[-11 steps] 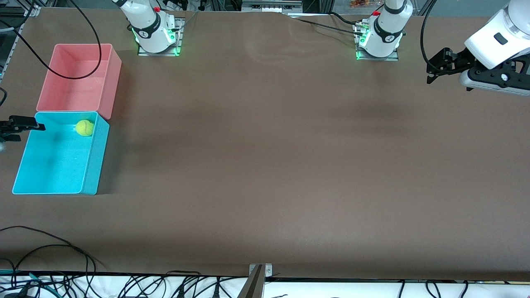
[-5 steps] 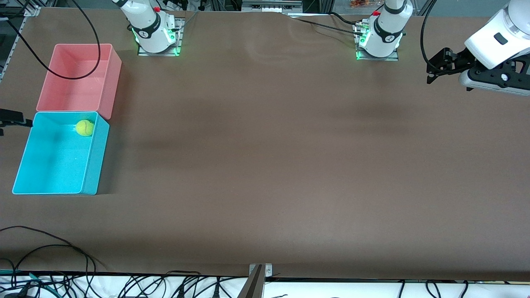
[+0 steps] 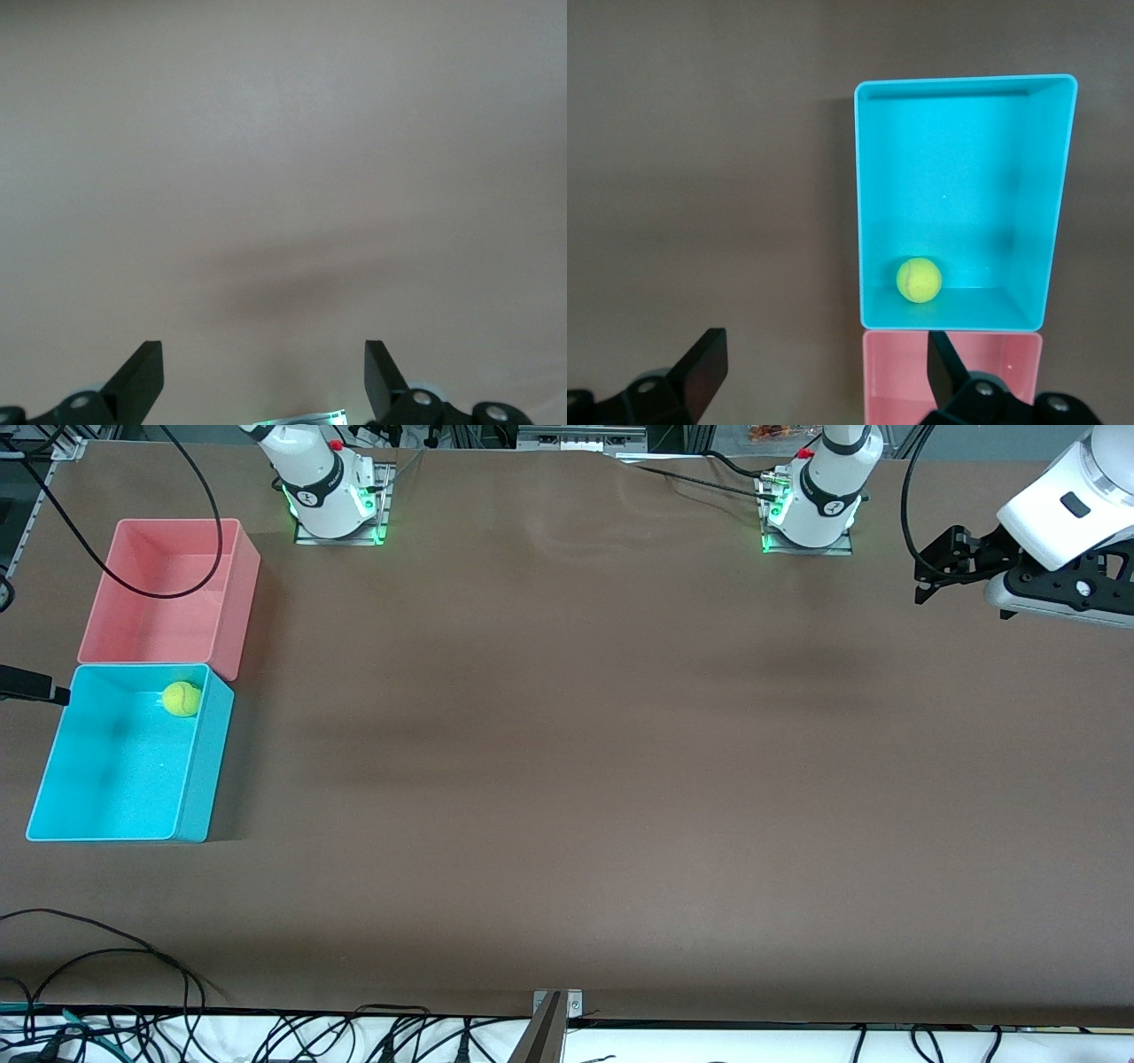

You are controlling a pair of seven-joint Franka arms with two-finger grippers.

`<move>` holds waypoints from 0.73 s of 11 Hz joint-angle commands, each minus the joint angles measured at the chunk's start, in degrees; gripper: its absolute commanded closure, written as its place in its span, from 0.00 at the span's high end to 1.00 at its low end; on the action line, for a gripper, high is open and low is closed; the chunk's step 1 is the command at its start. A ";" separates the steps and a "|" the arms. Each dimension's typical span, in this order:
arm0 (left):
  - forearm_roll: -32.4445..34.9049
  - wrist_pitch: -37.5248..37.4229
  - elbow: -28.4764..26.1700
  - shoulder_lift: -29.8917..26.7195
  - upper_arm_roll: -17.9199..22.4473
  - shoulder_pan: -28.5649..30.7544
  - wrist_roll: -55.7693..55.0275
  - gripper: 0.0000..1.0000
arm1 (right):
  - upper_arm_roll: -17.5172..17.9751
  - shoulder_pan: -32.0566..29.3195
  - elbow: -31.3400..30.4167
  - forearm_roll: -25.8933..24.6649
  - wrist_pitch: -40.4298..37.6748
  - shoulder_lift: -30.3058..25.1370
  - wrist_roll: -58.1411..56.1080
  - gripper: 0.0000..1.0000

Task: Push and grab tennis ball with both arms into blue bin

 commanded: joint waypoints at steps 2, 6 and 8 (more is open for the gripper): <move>0.77 -1.72 2.03 0.63 -0.02 -0.15 -0.79 1.00 | 3.49 0.51 -6.63 -1.54 2.27 -9.04 10.90 1.00; 0.77 -2.07 2.03 0.63 -0.02 -0.15 -0.79 1.00 | 3.49 5.08 -22.83 -1.37 12.84 -21.36 12.90 1.00; 0.77 -2.07 2.03 0.64 -0.11 -0.15 -0.79 1.00 | 3.76 5.53 -22.84 -1.02 13.01 -22.16 15.20 1.00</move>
